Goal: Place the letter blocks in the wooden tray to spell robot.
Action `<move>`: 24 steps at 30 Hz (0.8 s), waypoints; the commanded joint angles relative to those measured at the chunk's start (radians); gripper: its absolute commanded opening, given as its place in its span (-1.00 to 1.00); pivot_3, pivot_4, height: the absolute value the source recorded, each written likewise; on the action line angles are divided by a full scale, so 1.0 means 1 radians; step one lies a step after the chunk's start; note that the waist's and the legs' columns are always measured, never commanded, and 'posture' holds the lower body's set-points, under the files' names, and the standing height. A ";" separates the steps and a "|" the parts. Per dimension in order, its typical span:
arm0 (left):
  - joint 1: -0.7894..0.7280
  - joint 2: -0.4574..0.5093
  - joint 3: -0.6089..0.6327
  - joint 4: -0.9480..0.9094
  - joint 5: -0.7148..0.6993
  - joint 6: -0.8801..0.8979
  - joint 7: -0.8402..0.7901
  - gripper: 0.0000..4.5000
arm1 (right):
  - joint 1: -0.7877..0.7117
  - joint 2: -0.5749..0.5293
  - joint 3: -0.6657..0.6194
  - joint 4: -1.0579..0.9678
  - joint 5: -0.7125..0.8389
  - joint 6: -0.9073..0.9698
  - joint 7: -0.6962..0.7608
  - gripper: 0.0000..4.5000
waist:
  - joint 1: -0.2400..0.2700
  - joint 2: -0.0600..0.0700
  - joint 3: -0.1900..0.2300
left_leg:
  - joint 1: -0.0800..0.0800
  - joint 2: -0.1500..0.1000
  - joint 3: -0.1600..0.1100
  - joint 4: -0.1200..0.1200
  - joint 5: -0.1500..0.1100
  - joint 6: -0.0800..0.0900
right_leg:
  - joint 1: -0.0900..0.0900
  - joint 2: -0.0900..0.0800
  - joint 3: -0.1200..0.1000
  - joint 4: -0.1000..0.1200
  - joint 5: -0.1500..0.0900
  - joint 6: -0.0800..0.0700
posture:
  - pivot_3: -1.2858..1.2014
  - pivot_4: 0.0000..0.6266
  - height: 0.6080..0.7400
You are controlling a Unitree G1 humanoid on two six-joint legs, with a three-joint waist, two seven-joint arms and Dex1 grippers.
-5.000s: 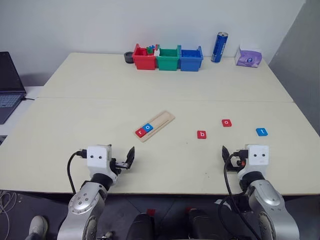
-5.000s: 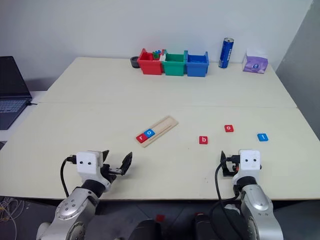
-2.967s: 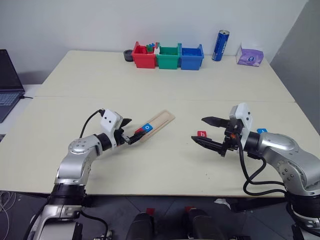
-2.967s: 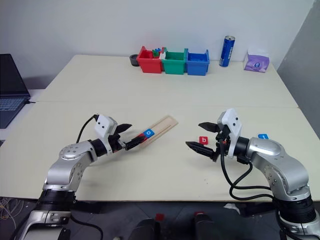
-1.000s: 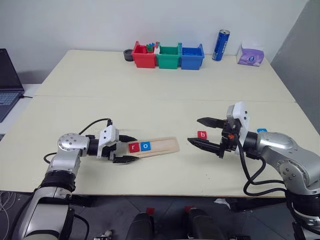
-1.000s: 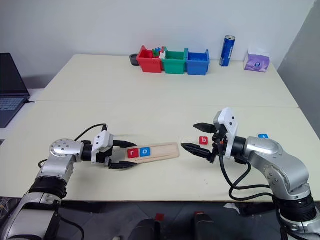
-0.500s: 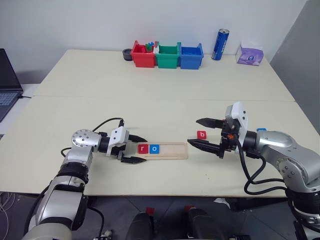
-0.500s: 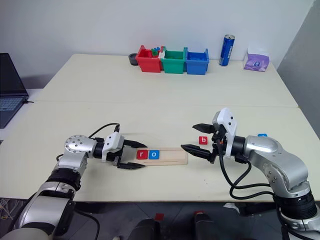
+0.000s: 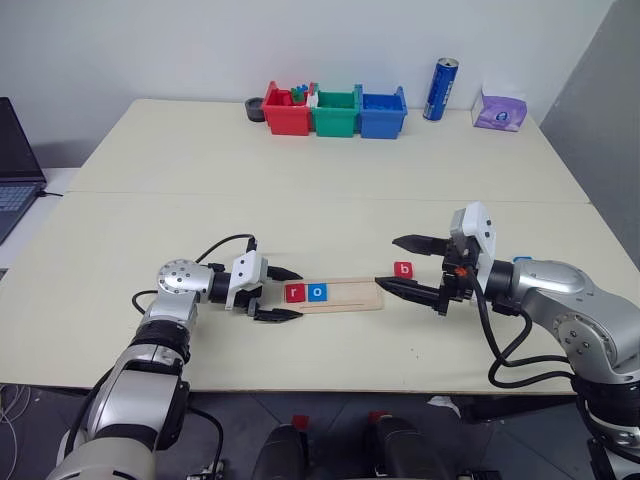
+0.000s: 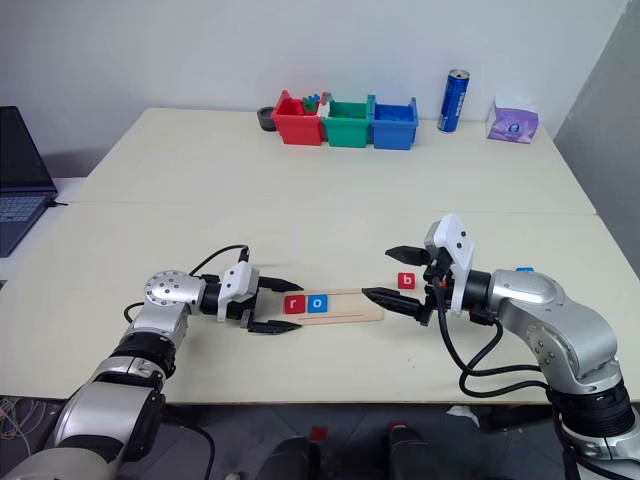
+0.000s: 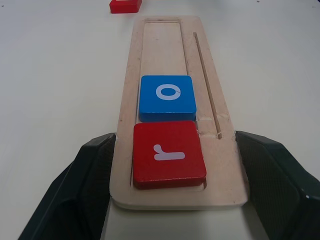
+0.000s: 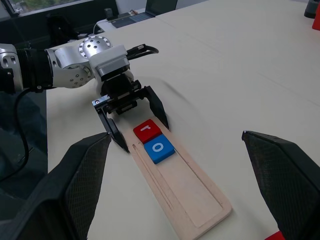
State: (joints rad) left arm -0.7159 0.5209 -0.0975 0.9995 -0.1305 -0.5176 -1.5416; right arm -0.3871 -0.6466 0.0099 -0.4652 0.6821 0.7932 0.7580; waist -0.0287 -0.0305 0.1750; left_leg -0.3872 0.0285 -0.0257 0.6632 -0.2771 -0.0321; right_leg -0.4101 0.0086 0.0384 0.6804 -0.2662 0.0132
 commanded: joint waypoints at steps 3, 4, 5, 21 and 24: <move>-0.035 0.007 0.006 0.016 -0.001 -0.011 -0.046 0.50 | -0.026 -0.005 -0.017 -0.037 0.014 0.001 -0.004 1.00 | 0.000 0.000 0.000 | 0.000 0.000 0.000 0.000 0.000 0.000 | 0.000 0.000 0.000 0.000 0.000 0.000 | 0.03 -0.52 1.00; -0.037 0.006 0.006 0.010 -0.008 -0.006 -0.060 0.50 | -0.026 -0.005 -0.017 -0.037 0.015 0.002 -0.004 1.00 | 0.000 0.000 0.000 | 0.000 0.000 0.000 0.000 0.000 0.000 | 0.000 0.000 0.000 0.000 0.000 0.000 | 0.03 -0.52 1.00; -0.037 0.007 0.001 0.001 -0.016 -0.004 -0.067 0.50 | -0.027 -0.005 -0.017 -0.037 0.016 0.004 -0.005 1.00 | 0.000 0.000 0.000 | 0.000 0.000 0.000 0.000 0.000 0.000 | 0.000 0.000 0.000 0.000 0.000 0.000 | 0.03 -0.52 1.00; -0.046 -0.003 -0.016 0.005 -0.014 -0.035 -0.073 0.91 | -0.036 -0.008 -0.019 -0.035 0.021 0.017 -0.006 1.00 | 0.000 0.000 0.000 | 0.000 0.000 0.000 0.000 0.000 0.000 | 0.000 0.000 0.000 0.000 0.000 0.000 | 0.03 -0.52 1.00; -0.057 -0.005 -0.011 0.016 -0.005 -0.047 -0.065 0.99 | -0.039 -0.007 -0.018 -0.032 0.020 0.019 -0.003 1.00 | 0.000 0.000 0.000 | 0.000 0.000 0.000 0.000 0.000 0.000 | 0.000 0.000 0.000 0.000 0.000 0.000 | 0.03 -0.52 1.00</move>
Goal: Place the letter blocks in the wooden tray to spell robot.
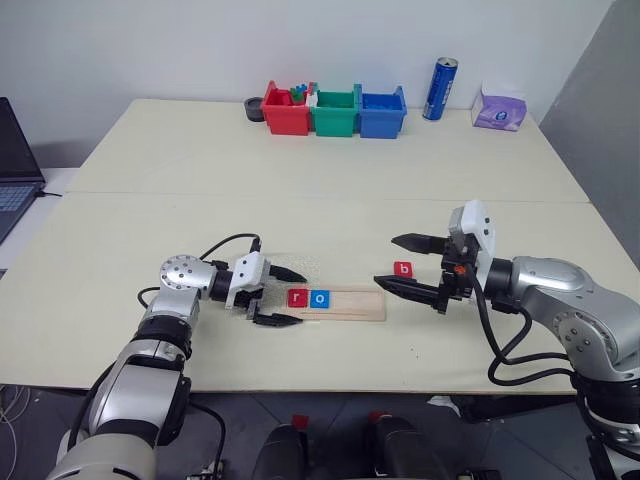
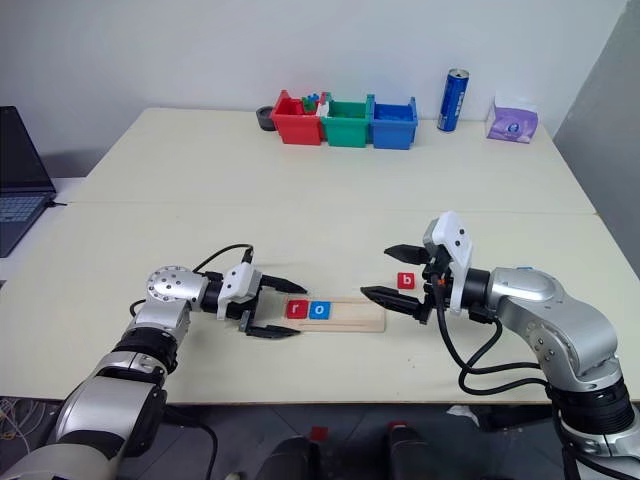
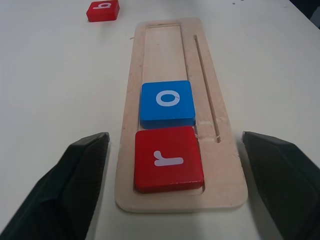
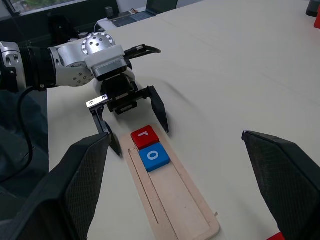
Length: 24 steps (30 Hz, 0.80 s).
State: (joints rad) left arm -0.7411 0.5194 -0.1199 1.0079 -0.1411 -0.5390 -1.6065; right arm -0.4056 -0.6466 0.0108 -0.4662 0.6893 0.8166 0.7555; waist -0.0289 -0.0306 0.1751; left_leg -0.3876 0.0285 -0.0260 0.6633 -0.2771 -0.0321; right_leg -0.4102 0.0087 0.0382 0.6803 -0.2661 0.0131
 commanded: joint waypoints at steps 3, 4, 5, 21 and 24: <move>-0.044 -0.003 0.016 0.020 0.011 -0.032 0.005 0.99 | -0.024 -0.006 -0.017 -0.027 0.011 -0.004 0.002 1.00 | 0.000 0.000 0.000 | 0.000 0.000 0.000 0.000 0.000 0.000 | 0.000 0.000 0.000 0.000 0.000 0.000 | 0.03 -0.52 1.00; -0.047 -0.001 0.017 0.024 0.011 -0.033 0.005 0.99 | -0.025 -0.005 -0.016 -0.026 0.011 -0.005 0.002 1.00 | 0.000 0.000 0.000 | 0.000 0.000 0.000 0.000 0.000 0.000 | 0.000 0.000 0.000 0.000 0.000 0.000 | 0.03 -0.52 1.00; -0.050 0.001 0.018 0.026 0.011 -0.034 0.004 0.99 | -0.027 -0.004 -0.015 -0.024 0.010 -0.005 0.002 1.00 | 0.000 0.000 0.000 | 0.000 0.000 0.000 0.000 0.000 0.000 | 0.000 0.000 0.000 0.000 0.000 0.000 | 0.03 -0.52 1.00; 0.062 0.122 0.145 -0.632 -0.215 0.681 0.213 0.99 | 0.041 0.015 -0.035 -0.048 -0.012 0.027 -0.111 1.00 | -0.002 0.000 0.000 | -0.002 0.001 -0.002 0.000 0.000 0.000 | -0.001 0.000 0.000 0.000 0.000 0.000 | 0.03 -0.52 1.00; 0.185 0.074 0.164 -0.903 -0.249 0.813 0.388 0.99 | 0.085 0.029 0.014 -0.013 -0.148 0.001 -0.228 1.00 | -0.002 0.000 0.000 | -0.003 0.002 -0.004 0.000 0.000 0.000 | -0.001 -0.002 0.002 0.000 0.000 0.000 | 0.03 -0.52 1.00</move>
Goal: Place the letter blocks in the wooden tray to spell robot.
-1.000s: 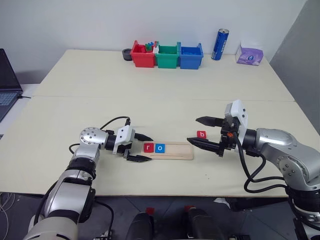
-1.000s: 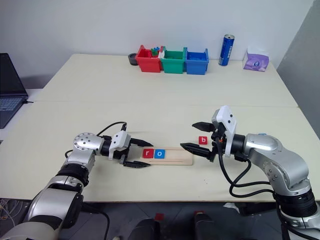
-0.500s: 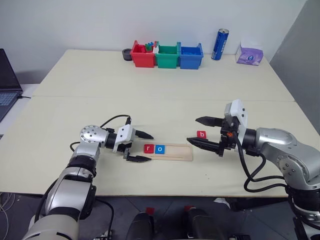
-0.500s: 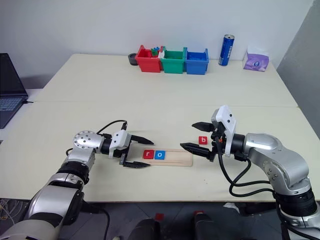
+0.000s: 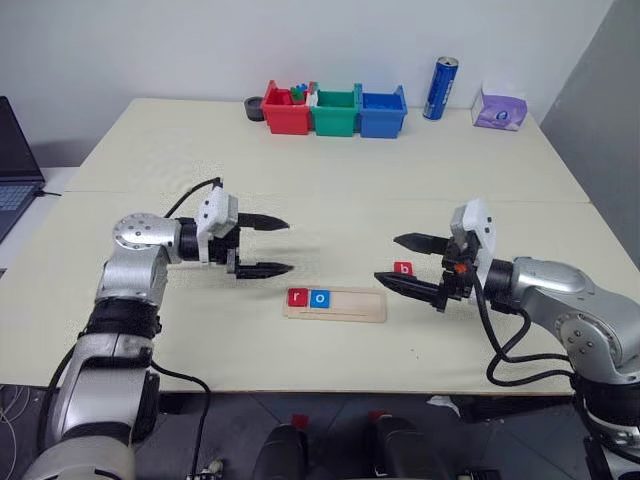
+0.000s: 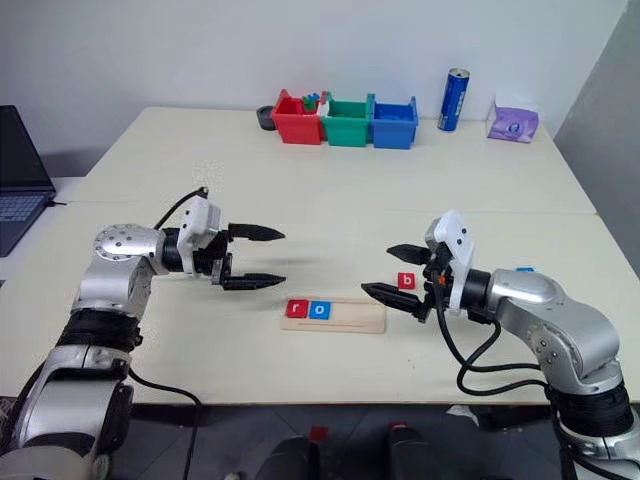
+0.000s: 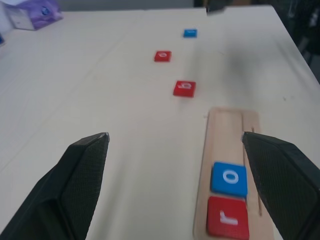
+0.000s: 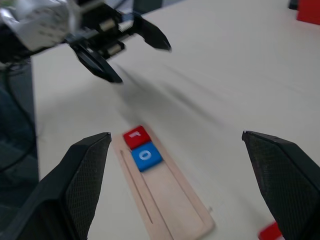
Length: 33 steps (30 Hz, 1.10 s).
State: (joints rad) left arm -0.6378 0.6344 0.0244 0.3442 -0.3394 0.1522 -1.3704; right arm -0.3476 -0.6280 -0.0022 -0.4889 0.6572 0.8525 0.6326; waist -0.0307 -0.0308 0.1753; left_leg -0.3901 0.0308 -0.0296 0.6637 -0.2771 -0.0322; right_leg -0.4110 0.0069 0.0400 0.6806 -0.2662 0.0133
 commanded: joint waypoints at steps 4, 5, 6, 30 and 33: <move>0.225 -0.121 -0.002 -0.537 -0.088 0.256 0.331 0.99 | 0.046 0.125 0.045 0.054 -0.237 -0.031 -0.298 1.00 | 0.002 0.000 0.000 | -0.001 0.001 -0.002 0.001 0.000 0.000 | 0.000 -0.002 0.001 0.001 0.000 0.000 | 0.03 -0.52 1.00; 0.259 -0.145 -0.011 -0.584 -0.088 0.273 0.373 0.99 | 0.046 0.163 0.050 0.061 -0.263 -0.024 -0.348 1.00 | 0.002 0.000 0.000 | 0.000 0.000 -0.002 0.001 0.000 0.000 | 0.000 -0.002 0.001 0.001 0.000 0.000 | 0.03 -0.52 1.00; 0.288 -0.159 -0.022 -0.615 -0.075 0.276 0.404 0.99 | 0.045 0.195 0.054 0.066 -0.285 -0.018 -0.388 1.00 | 0.001 0.000 0.000 | 0.000 0.000 -0.002 0.001 0.000 -0.001 | 0.000 -0.002 0.001 0.002 0.000 0.000 | 0.03 -0.52 1.00; 0.436 -0.137 -0.051 -0.750 -0.088 0.314 0.541 0.99 | 0.065 0.520 0.011 0.065 -0.403 0.201 -0.673 1.00 | -0.001 0.001 0.000 | 0.003 -0.002 0.003 -0.001 0.000 -0.001 | 0.001 0.000 0.003 0.001 0.000 0.000 | 0.03 -0.52 1.00; 0.437 -0.138 -0.055 -0.756 -0.088 0.316 0.548 0.99 | 0.059 0.540 0.013 0.081 -0.411 0.196 -0.674 1.00 | -0.001 0.001 0.000 | 0.003 -0.002 0.003 -0.001 0.000 -0.001 | 0.001 0.000 0.003 0.001 0.000 0.000 | 0.03 -0.52 1.00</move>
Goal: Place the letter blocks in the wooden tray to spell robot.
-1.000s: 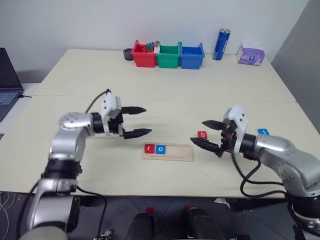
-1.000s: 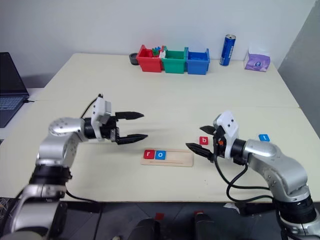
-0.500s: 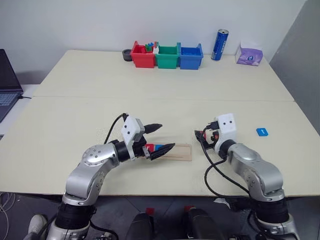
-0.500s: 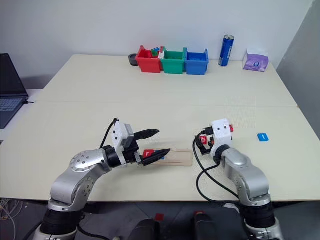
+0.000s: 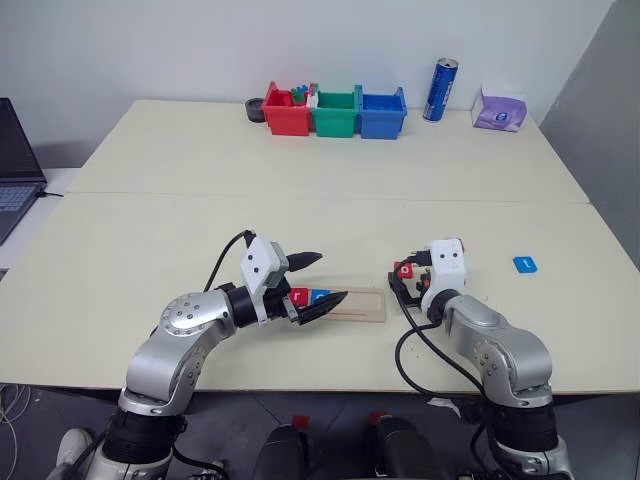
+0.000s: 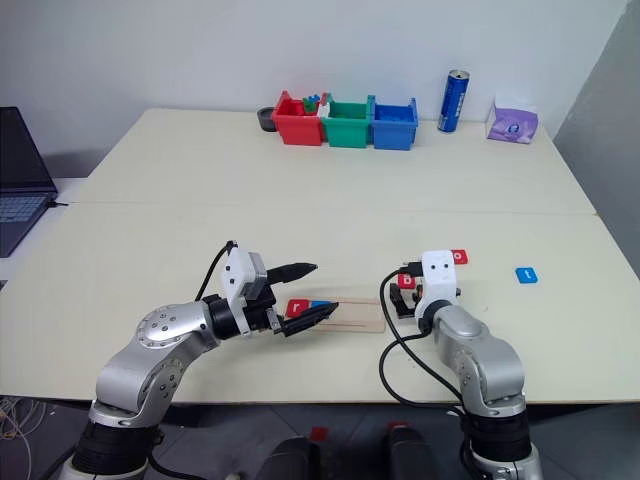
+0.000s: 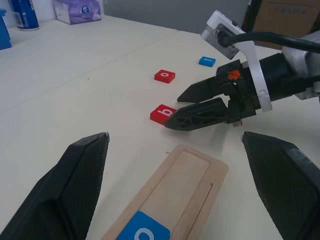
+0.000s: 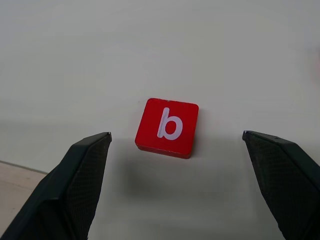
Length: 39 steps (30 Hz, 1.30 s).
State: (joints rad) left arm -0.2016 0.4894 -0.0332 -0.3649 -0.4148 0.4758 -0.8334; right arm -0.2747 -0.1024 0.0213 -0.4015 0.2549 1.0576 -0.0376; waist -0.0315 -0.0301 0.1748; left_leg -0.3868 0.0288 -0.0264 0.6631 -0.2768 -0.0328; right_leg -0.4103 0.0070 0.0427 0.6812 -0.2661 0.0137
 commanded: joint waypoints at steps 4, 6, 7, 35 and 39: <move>-0.003 0.005 0.000 -0.051 -0.013 -0.007 0.023 0.99 | -0.019 0.030 -0.005 0.015 -0.018 -0.020 -0.008 1.00 | 0.000 0.000 0.000 | 0.000 0.000 0.000 0.000 0.000 0.000 | 0.000 0.000 0.000 0.000 0.000 0.000 | 0.03 -0.52 1.00; -0.003 0.004 0.000 -0.052 -0.011 -0.007 0.030 0.99 | -0.022 0.033 -0.005 0.027 -0.025 -0.026 -0.010 1.00 | 0.000 0.000 0.000 | 0.000 0.000 0.000 0.000 0.000 0.000 | 0.000 0.000 0.000 0.000 0.000 0.000 | 0.03 -0.52 1.00; -0.003 0.001 0.001 -0.053 -0.011 -0.006 0.036 0.99 | -0.024 0.032 -0.004 0.038 -0.033 -0.033 -0.013 1.00 | 0.000 0.000 0.000 | 0.000 0.000 0.000 0.000 0.000 0.000 | 0.000 0.000 0.000 0.000 0.000 0.000 | 0.03 -0.52 1.00; 0.014 0.072 -0.046 -0.100 -0.047 0.017 -0.040 1.00 | 0.127 -0.083 0.011 -0.237 -0.057 0.192 0.104 -0.35 | 0.001 0.000 0.000 | 0.000 0.001 -0.001 -0.002 0.000 0.000 | 0.000 0.001 0.000 -0.001 -0.001 0.000 | 0.03 -0.52 1.00; 0.023 0.130 -0.057 -0.110 -0.081 0.029 -0.116 1.00 | 0.213 -0.083 -0.018 -0.419 -0.014 0.398 0.127 -0.35 | 0.001 0.000 0.000 | 0.000 0.001 -0.001 -0.002 -0.001 -0.001 | 0.000 0.000 0.000 -0.001 -0.004 0.004 | 0.03 -0.52 1.00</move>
State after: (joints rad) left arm -0.1740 0.6082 -0.0913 -0.4376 -0.4699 0.5035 -0.9193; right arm -0.0844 -0.1893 0.0157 -0.7548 0.2153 1.3631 0.0729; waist -0.0303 -0.0301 0.1747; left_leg -0.3861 0.0297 -0.0277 0.6614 -0.2775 -0.0336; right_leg -0.4099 0.0074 0.0423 0.6799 -0.2698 0.0179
